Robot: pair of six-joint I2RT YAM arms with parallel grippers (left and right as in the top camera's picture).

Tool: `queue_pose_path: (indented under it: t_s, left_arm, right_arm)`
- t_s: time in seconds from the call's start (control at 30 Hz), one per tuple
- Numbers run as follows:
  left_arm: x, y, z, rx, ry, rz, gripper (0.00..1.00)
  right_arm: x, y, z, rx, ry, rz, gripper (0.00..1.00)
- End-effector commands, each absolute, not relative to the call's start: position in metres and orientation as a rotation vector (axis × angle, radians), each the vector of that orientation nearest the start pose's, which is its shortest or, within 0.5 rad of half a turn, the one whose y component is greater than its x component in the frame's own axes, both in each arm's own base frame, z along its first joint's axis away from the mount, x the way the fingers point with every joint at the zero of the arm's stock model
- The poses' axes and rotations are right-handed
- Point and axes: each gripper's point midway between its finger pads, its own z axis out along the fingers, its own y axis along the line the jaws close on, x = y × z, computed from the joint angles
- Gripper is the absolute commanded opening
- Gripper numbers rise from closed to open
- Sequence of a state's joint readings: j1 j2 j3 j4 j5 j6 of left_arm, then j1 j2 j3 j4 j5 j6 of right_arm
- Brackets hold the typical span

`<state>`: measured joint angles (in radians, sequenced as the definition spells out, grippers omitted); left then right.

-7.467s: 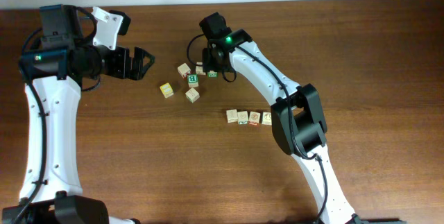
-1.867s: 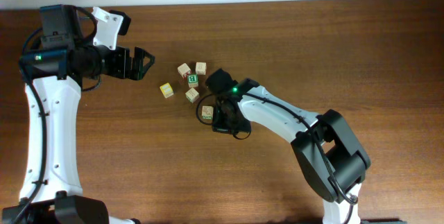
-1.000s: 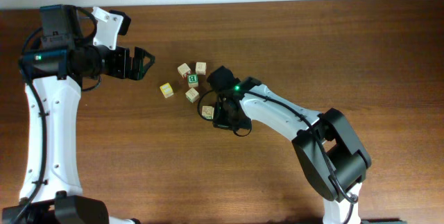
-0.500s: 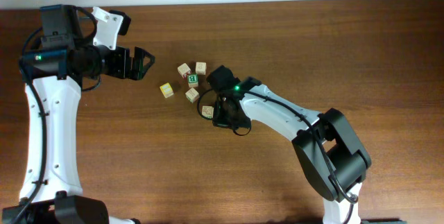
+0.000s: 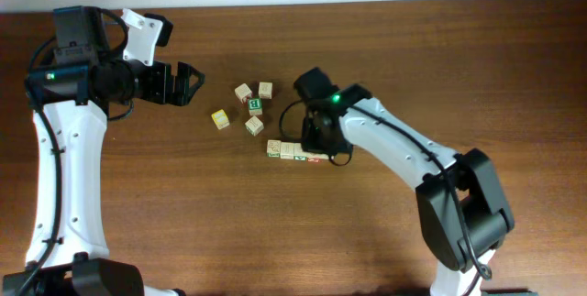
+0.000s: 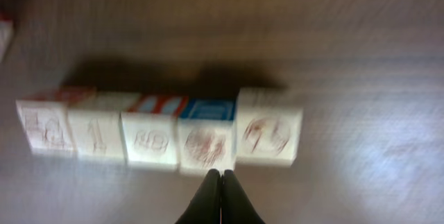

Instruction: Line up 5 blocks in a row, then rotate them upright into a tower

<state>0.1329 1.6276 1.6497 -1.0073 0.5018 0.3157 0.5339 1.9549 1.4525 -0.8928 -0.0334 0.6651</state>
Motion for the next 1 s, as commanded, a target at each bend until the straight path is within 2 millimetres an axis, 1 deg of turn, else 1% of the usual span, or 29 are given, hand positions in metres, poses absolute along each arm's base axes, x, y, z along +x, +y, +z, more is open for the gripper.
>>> queue_pose_path:
  t_s: [0.0, 0.07, 0.13, 0.2, 0.23, 0.33, 0.4, 0.53, 0.6, 0.67, 0.73, 0.87, 0.97]
  left_arm:
    - [0.412, -0.03, 0.264, 0.434, 2.374, -0.445, 0.99]
    - [0.412, -0.03, 0.264, 0.434, 2.374, -0.445, 0.99]
    - [0.412, -0.03, 0.264, 0.434, 2.374, -0.445, 0.99]
    - [0.412, -0.03, 0.264, 0.434, 2.374, -0.445, 0.99]
    - [0.412, -0.03, 0.264, 0.434, 2.374, -0.445, 0.99]
    - [0.412, -0.03, 0.264, 0.434, 2.374, -0.445, 0.99]
    - [0.412, -0.03, 0.264, 0.434, 2.374, -0.445, 0.99]
    - [0.412, -0.03, 0.264, 0.434, 2.374, -0.445, 0.99]
    - [0.412, -0.03, 0.264, 0.434, 2.374, -0.445, 0.99]
    - [0.412, -0.03, 0.264, 0.434, 2.374, -0.445, 0.99]
    - [0.412, -0.03, 0.264, 0.434, 2.374, -0.445, 0.99]
    - [0.412, -0.03, 0.264, 0.434, 2.374, -0.445, 0.99]
    - [0.412, -0.03, 0.264, 0.434, 2.374, -0.445, 0.99]
  right_arm:
    - [0.38, 0.182, 0.064, 0.201, 2.884, 0.104, 0.04]
    - [0.387, 0.173, 0.065, 0.221, 2.858, 0.068, 0.04]
    - [0.396, 0.174, 0.062, 0.16, 2.831, 0.074, 0.04]
    - [0.398, 0.176, 0.054, 0.158, 2.84, 0.071, 0.04]
    - [0.397, 0.177, 0.048, 0.156, 2.855, 0.07, 0.04]
    - [0.395, 0.179, 0.038, 0.153, 2.878, 0.077, 0.04]
    - [0.393, 0.184, 0.038, 0.147, 2.892, 0.114, 0.04]
    - [0.388, 0.191, 0.03, 0.139, 2.928, 0.163, 0.04]
    - [0.384, 0.194, 0.03, 0.135, 2.947, 0.193, 0.04]
    - [0.378, 0.197, 0.025, 0.134, 2.979, 0.216, 0.04]
    - [0.377, 0.198, 0.023, 0.133, 2.985, 0.223, 0.04]
    - [0.369, 0.201, 0.02, 0.137, 3.026, 0.256, 0.04]
    - [0.369, 0.201, 0.019, 0.137, 3.029, 0.255, 0.04]
